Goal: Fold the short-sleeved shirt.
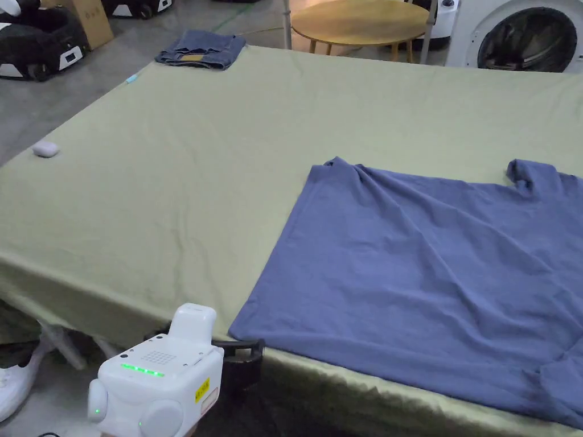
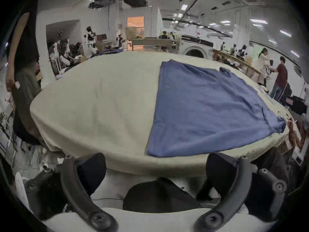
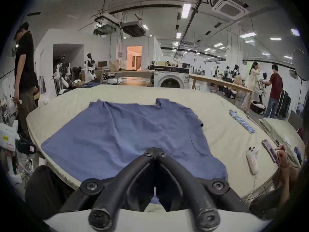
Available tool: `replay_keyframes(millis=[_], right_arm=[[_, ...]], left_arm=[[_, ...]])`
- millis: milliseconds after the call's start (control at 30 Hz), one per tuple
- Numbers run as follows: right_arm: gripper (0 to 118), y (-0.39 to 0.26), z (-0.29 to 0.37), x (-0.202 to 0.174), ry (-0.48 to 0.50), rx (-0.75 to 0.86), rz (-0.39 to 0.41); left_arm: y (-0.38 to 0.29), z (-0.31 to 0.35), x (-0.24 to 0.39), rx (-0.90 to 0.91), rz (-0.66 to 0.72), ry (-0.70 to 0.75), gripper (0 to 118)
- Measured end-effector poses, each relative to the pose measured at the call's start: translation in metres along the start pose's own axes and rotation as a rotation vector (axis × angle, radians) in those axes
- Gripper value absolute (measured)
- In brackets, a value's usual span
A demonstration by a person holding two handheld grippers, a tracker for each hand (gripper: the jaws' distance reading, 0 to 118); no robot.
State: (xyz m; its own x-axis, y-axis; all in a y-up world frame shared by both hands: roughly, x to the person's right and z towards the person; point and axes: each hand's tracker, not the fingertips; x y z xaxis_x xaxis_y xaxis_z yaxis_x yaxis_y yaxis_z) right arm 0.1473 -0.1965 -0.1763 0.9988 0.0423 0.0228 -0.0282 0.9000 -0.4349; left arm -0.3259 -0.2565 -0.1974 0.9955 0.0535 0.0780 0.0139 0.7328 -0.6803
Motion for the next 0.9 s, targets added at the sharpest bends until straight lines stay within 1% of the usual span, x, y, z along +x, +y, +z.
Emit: replay_keyframes(millis=[100, 167, 200, 233, 267, 300, 333, 367, 400, 467, 500, 533, 600, 633, 700, 833, 867, 900], right_arm=[[0, -0.001, -0.002, 0.005, -0.013, -0.021, 0.003], [0, -0.007, -0.002, 0.006, -0.025, -0.029, 0.000], [0, -0.008, -0.001, 0.008, -0.030, -0.035, -0.004], [0, -0.008, -0.001, 0.010, -0.034, -0.039, -0.007], [0, -0.012, 0.001, 0.010, -0.039, -0.043, -0.008], [0, -0.013, 0.002, 0.011, -0.043, -0.048, -0.009], [0, -0.014, 0.003, 0.012, -0.048, -0.052, -0.010], [0, -0.015, 0.004, 0.014, -0.055, -0.056, -0.010], [0, -0.017, 0.005, 0.015, -0.062, -0.058, -0.012], [0, -0.020, 0.007, 0.020, -0.071, -0.067, -0.019], [0, -0.021, 0.008, 0.022, -0.076, -0.069, -0.022], [0, -0.023, 0.010, 0.025, -0.078, -0.071, -0.029], [0, -0.024, 0.009, 0.031, -0.085, -0.090, -0.043], [0, -0.025, 0.009, 0.034, -0.095, -0.096, -0.046], [0, -0.025, 0.013, 0.044, -0.111, -0.103, -0.052], [0, -0.028, 0.017, 0.076, -0.148, -0.138, -0.062], [10, -0.031, 0.018, 0.084, -0.160, -0.138, -0.064], [45, -0.034, 0.021, 0.091, -0.160, -0.137, -0.072]], left_arm=[[0.008, -0.018, 0.003, 0.012, -0.032, -0.037, 113], [0.016, -0.030, 0.009, 0.012, -0.040, -0.027, 112], [0.017, -0.038, 0.005, 0.004, -0.037, -0.032, 109], [0.018, -0.045, 0.005, -0.015, -0.028, -0.043, 101], [0.019, -0.052, 0.007, -0.053, -0.023, -0.042, 82], [0.017, -0.057, 0.009, -0.087, -0.044, -0.025, 56], [0.015, -0.054, 0.016, -0.093, -0.080, 0.012, 39], [0.015, -0.048, 0.019, -0.065, -0.079, 0.001, 38], [0.016, -0.043, 0.020, -0.063, -0.072, 0.001, 32], [0.014, -0.040, 0.020, -0.063, -0.065, -0.005, 0], [0.012, -0.038, 0.022, -0.061, -0.065, -0.008, 0], [0.012, -0.040, 0.025, -0.101, -0.077, -0.021, 0], [0.012, -0.035, 0.026, -0.073, -0.069, -0.005, 0], [0.018, -0.030, 0.025, -0.071, -0.041, -0.034, 0], [0.029, -0.013, 0.028, -0.005, -0.008, -0.031, 0], [0.046, 0.004, 0.035, 0.035, 0.016, -0.048, 0], [0.048, 0.003, 0.039, 0.037, 0.012, -0.047, 0], [0.049, 0.002, 0.040, 0.037, 0.011, -0.044, 0]])
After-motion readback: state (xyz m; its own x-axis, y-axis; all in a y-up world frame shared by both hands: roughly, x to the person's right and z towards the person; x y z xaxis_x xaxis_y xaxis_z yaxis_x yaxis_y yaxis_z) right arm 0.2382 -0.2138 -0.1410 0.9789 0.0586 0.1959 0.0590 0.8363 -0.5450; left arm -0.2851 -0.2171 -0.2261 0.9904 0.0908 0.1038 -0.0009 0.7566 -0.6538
